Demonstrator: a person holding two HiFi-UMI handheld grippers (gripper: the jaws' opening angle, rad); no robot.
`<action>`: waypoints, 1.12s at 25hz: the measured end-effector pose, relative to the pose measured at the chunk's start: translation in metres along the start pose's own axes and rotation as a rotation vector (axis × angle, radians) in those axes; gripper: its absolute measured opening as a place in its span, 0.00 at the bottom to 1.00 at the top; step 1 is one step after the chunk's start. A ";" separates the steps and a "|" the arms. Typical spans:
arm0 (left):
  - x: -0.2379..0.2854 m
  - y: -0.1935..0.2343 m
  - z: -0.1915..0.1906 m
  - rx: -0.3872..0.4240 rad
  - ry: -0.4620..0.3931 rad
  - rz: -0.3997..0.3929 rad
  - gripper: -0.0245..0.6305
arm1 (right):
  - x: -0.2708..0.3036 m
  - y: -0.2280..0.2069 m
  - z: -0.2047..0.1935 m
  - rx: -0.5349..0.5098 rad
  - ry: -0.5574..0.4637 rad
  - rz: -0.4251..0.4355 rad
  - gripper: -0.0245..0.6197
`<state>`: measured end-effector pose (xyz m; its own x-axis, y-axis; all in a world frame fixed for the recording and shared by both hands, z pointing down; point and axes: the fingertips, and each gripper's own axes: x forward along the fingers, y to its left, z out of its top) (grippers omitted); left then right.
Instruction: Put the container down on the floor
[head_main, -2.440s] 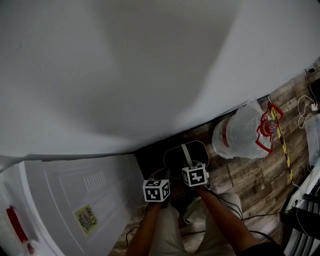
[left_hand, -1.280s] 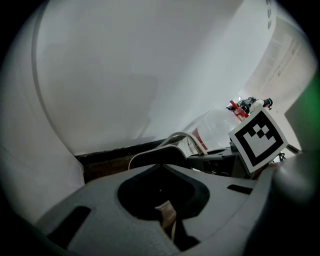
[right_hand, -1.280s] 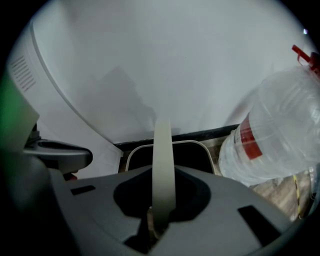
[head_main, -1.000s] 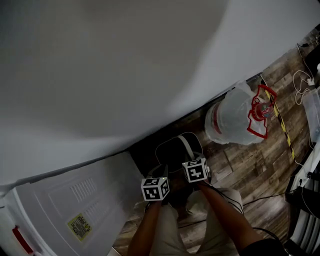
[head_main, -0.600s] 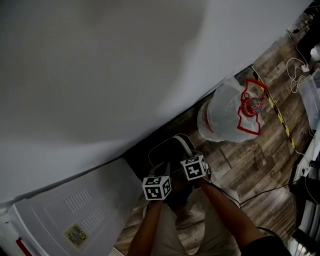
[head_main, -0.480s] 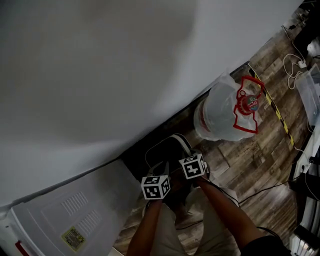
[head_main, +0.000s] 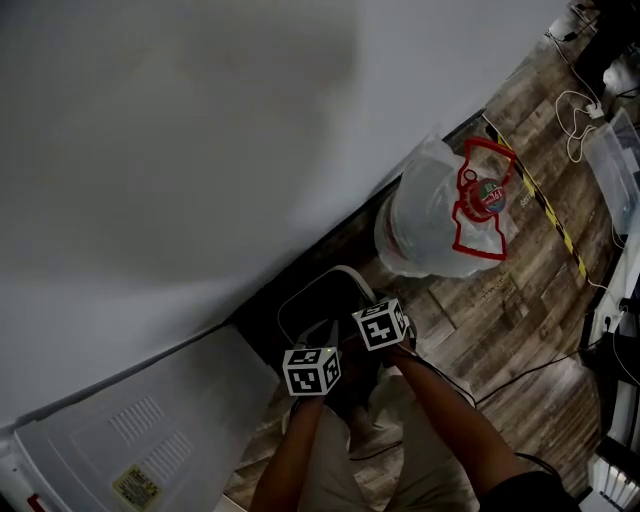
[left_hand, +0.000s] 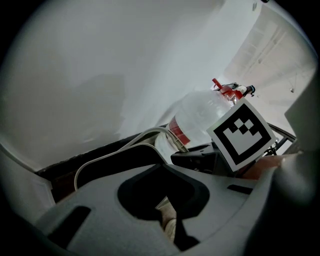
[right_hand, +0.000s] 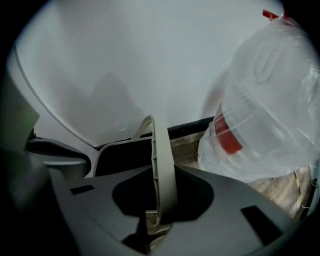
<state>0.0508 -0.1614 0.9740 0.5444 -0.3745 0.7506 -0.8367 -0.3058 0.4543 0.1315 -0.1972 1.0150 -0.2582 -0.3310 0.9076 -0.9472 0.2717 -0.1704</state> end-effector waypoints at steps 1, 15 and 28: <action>0.002 0.000 -0.001 0.003 0.003 -0.001 0.06 | 0.001 -0.002 0.000 0.010 -0.003 -0.004 0.10; 0.023 -0.003 -0.001 0.027 0.019 -0.029 0.06 | 0.013 -0.028 0.003 0.060 -0.013 -0.035 0.21; 0.031 -0.008 -0.004 0.041 0.032 -0.044 0.06 | 0.016 -0.043 -0.003 0.098 -0.009 -0.041 0.33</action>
<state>0.0739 -0.1672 0.9953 0.5783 -0.3319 0.7453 -0.8082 -0.3575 0.4679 0.1692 -0.2110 1.0378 -0.2204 -0.3483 0.9111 -0.9709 0.1683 -0.1705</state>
